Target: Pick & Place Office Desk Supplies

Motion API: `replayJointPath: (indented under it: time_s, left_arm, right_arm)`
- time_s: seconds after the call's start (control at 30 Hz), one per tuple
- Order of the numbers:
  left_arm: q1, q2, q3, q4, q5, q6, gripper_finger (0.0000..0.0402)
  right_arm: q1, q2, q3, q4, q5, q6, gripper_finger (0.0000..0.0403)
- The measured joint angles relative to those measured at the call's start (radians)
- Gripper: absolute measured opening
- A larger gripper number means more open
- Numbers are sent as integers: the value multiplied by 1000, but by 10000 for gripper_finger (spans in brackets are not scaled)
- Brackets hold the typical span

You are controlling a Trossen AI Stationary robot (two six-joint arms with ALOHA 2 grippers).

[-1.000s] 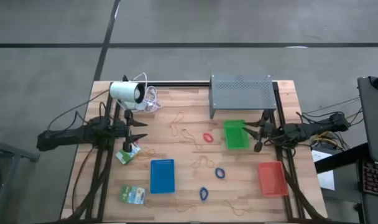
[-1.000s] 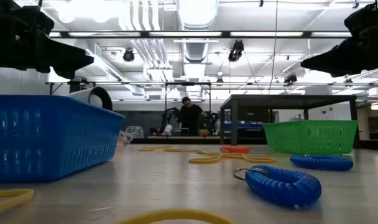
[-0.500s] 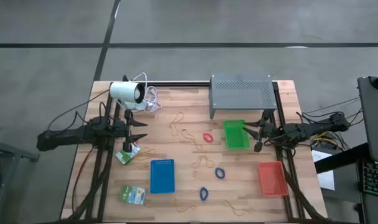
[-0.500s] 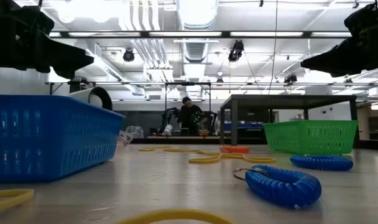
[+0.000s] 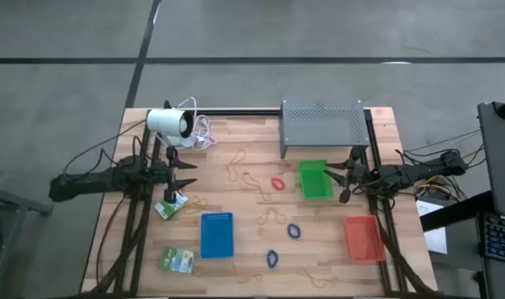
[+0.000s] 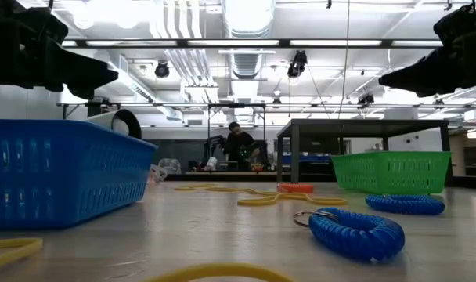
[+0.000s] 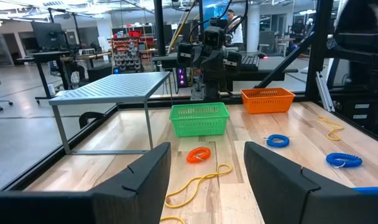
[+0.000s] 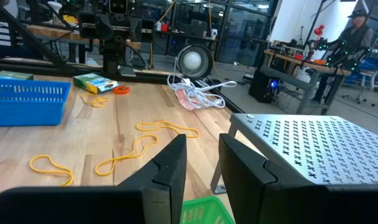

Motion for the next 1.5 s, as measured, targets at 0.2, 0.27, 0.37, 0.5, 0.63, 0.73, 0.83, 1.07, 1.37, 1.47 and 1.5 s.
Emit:
replayJointPath:
  time_s: [0.2,0.27,0.37,0.5,0.63,0.73,0.83,1.07,1.37,1.47,1.5]
  left_arm:
    - [0,0,0,0,0,0,212]
    - [0,0,0,0,0,0,212]
    - [0,0,0,0,0,0,212]
    - [0,0,0,0,0,0,212]
    - [0,0,0,0,0,0,212]
    - [0,0,0,0,0,0,212]
    - [0,0,0,0,0,0,212]
    - [0,0,0,0,0,0,212]
    - [0,0,0,0,0,0,212]
    - [0,0,0,0,0,0,212]
    - [0,0,0,0,0,0,212]
  right_arm:
    - [0,0,0,0,0,0,91]
    - [0,0,0,0,0,0,91]
    - [0,0,0,0,0,0,91]
    - [0,0,0,0,0,0,91]
    - [0,0,0,0,0,0,91]
    - [0,0,0,0,0,0,91]
    - [0,0,0,0,0,0,91]
    - [0,0,0,0,0,0,91]
    - [-1,1,0,2,9,-33,91]
    - [-1,0,0,2,7,-56,91]
    - [-1,0,0,2,6,-56,91]
